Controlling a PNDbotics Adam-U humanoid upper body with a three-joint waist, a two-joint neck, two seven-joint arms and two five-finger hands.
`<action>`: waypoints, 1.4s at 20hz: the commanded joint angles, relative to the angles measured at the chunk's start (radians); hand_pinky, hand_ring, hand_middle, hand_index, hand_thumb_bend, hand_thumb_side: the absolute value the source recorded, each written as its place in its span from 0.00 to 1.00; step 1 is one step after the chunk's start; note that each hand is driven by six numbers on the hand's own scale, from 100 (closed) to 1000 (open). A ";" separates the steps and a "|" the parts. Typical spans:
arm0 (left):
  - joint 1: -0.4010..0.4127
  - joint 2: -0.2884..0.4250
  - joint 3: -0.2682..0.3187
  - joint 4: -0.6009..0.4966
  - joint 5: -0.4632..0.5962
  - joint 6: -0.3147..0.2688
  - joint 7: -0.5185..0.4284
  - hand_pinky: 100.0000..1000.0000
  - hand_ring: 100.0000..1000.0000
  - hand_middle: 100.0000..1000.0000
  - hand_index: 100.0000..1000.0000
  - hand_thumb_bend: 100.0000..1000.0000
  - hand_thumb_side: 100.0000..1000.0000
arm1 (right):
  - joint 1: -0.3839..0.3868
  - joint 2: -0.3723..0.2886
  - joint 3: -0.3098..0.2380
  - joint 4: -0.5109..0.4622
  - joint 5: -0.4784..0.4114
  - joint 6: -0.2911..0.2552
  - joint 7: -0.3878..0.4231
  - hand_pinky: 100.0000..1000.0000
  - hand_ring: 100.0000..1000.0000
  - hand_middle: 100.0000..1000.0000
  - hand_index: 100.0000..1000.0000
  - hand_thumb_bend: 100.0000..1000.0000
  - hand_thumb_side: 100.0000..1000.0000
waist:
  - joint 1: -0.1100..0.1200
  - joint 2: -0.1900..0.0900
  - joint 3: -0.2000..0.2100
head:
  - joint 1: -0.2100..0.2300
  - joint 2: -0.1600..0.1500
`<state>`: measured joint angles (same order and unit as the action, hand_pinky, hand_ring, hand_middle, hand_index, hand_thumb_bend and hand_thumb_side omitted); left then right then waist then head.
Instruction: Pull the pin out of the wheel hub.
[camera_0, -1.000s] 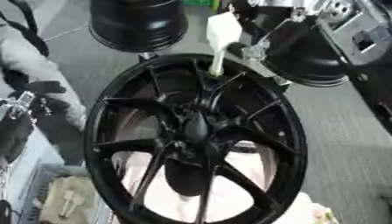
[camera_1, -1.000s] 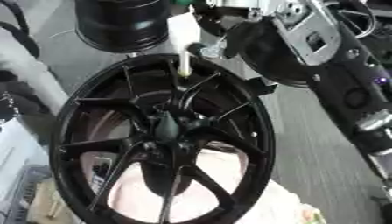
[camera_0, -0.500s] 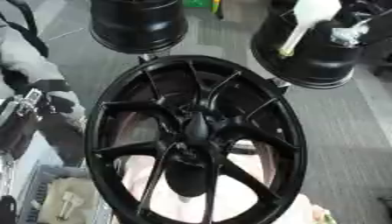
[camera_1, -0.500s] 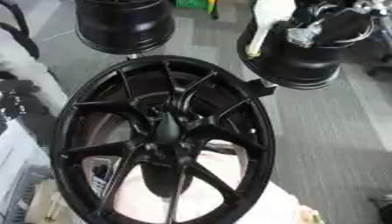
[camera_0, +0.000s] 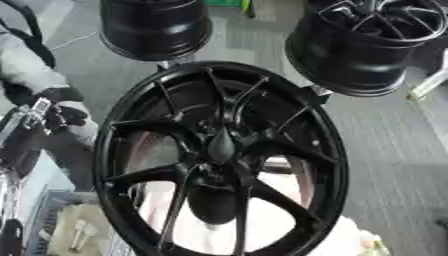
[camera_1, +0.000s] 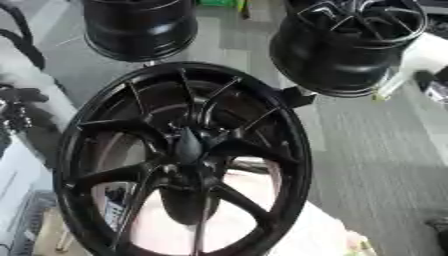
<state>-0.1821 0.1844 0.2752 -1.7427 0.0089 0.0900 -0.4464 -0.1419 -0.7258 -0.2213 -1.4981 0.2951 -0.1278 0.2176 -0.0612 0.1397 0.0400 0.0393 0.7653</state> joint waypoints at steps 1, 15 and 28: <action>-0.007 0.016 0.008 -0.012 -0.003 0.000 0.006 0.64 0.60 0.68 0.76 0.00 0.75 | 0.032 0.068 -0.103 0.028 0.186 0.101 -0.088 0.76 0.78 0.82 0.94 0.00 0.49 | 0.006 -0.010 0.000 | 0.007 0.005; -0.003 0.002 0.011 -0.012 0.002 0.000 0.008 0.64 0.60 0.68 0.76 0.00 0.75 | 0.047 0.288 -0.173 -0.098 0.273 0.220 -0.446 0.75 0.75 0.80 0.92 0.00 0.55 | 0.020 -0.012 0.012 | 0.008 0.005; -0.002 -0.006 0.003 -0.011 0.002 -0.002 -0.002 0.64 0.60 0.68 0.76 0.00 0.75 | 0.044 0.385 -0.047 -0.220 0.054 0.077 -0.461 0.69 0.63 0.70 0.87 0.00 0.41 | 0.026 -0.008 0.020 | 0.004 0.005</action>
<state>-0.1765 0.1729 0.2804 -1.7423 0.0090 0.0905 -0.4452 -0.0879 -0.3298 -0.2755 -1.6903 0.3766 -0.0337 -0.2401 -0.0375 0.1418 0.0594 0.0446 0.7653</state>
